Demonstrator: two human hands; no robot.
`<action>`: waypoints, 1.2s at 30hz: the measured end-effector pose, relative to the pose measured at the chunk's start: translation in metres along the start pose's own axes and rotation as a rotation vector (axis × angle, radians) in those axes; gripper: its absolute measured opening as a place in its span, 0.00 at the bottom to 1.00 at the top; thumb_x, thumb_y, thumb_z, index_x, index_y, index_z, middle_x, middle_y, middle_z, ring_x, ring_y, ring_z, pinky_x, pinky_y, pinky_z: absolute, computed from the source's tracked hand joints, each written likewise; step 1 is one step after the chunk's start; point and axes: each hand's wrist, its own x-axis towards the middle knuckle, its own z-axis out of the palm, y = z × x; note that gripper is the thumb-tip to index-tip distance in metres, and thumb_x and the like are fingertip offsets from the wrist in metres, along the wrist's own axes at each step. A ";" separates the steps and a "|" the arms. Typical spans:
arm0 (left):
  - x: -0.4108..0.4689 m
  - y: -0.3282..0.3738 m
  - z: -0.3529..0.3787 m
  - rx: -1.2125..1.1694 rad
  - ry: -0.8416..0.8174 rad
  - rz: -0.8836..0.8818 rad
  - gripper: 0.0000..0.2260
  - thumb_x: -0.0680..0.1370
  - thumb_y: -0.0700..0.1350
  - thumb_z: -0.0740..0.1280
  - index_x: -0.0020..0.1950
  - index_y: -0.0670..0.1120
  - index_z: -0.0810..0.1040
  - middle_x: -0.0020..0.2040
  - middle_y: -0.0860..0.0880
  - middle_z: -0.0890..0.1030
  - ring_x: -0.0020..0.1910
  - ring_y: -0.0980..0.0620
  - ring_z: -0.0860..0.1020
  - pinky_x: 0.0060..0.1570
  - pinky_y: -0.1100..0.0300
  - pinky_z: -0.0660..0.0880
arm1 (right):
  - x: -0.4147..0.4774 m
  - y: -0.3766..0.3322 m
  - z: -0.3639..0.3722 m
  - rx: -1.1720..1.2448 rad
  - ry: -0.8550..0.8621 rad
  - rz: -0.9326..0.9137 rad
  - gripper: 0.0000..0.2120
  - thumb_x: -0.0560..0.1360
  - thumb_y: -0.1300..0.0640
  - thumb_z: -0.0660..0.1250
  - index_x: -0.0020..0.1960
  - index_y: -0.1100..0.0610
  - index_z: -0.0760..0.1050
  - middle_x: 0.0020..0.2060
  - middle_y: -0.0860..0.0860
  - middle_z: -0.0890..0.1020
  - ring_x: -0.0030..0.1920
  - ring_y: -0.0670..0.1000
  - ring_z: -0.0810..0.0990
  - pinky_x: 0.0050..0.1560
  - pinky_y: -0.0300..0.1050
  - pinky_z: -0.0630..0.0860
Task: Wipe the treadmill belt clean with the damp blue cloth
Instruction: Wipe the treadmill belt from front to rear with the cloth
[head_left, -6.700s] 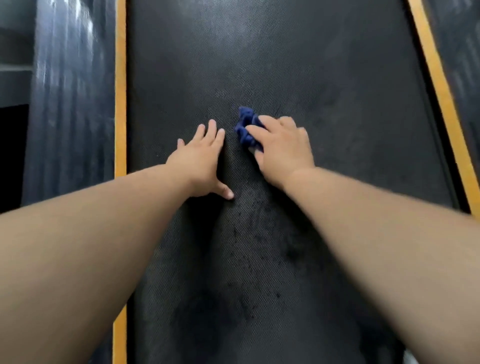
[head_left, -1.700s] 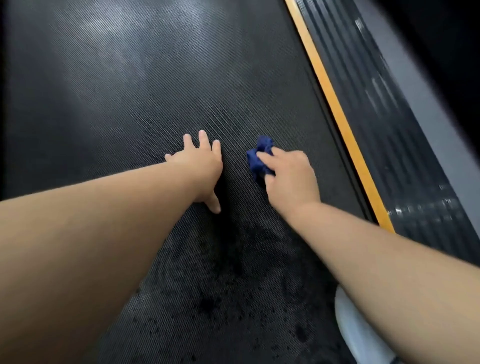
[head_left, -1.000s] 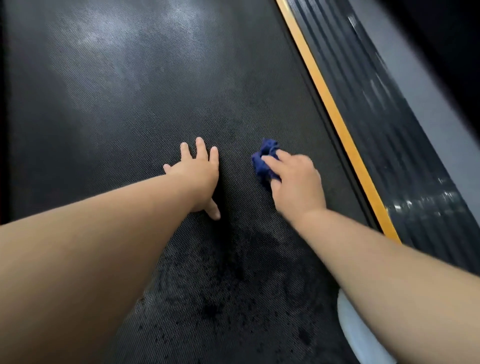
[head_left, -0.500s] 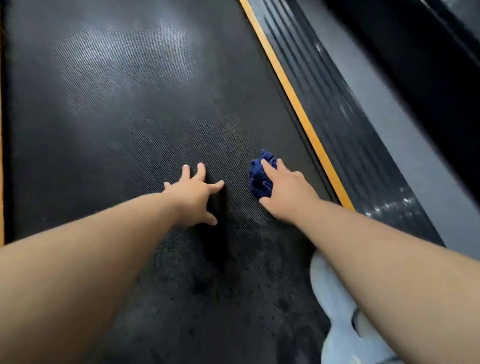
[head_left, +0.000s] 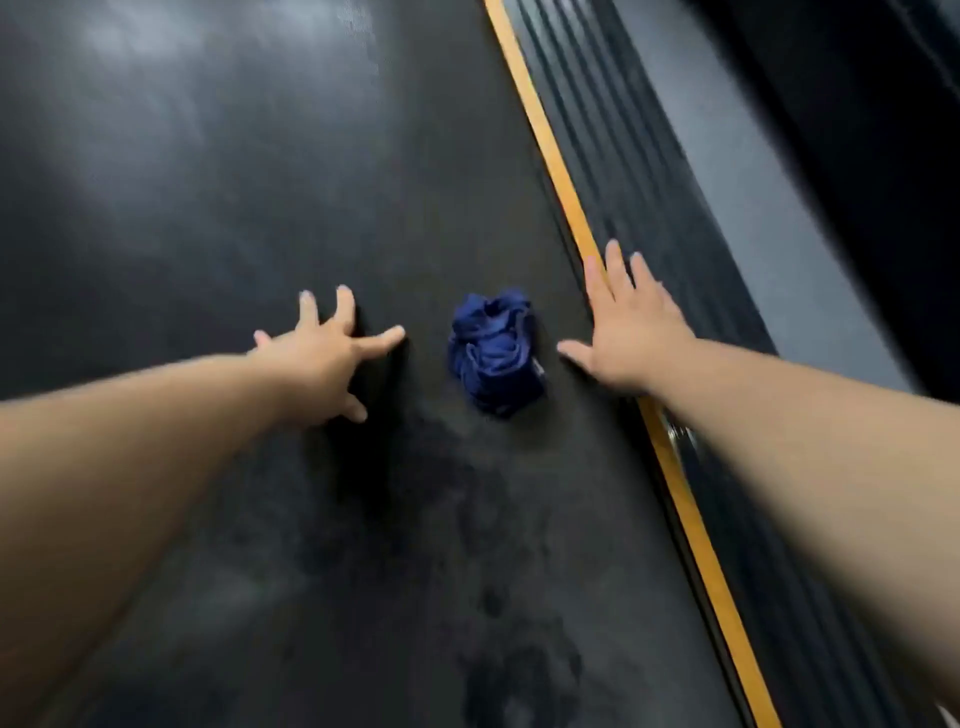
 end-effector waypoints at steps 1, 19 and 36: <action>0.001 0.003 -0.003 0.004 -0.032 -0.005 0.43 0.72 0.57 0.71 0.74 0.68 0.42 0.76 0.45 0.35 0.74 0.34 0.40 0.63 0.30 0.62 | 0.000 0.005 0.007 -0.011 0.010 -0.021 0.43 0.77 0.35 0.54 0.76 0.53 0.31 0.75 0.54 0.32 0.75 0.58 0.35 0.74 0.55 0.42; 0.062 0.094 0.000 -0.040 0.539 0.564 0.22 0.76 0.52 0.57 0.67 0.47 0.72 0.69 0.36 0.70 0.67 0.33 0.69 0.63 0.36 0.68 | 0.007 0.017 0.038 0.318 0.411 -0.076 0.24 0.80 0.54 0.52 0.75 0.50 0.58 0.77 0.51 0.55 0.77 0.53 0.51 0.75 0.52 0.47; 0.025 0.110 0.019 -0.077 0.481 0.609 0.24 0.75 0.51 0.58 0.70 0.45 0.70 0.70 0.45 0.72 0.69 0.44 0.70 0.64 0.42 0.69 | 0.004 0.026 0.037 0.644 0.463 -0.090 0.21 0.80 0.61 0.51 0.72 0.52 0.64 0.74 0.47 0.63 0.75 0.48 0.56 0.75 0.43 0.46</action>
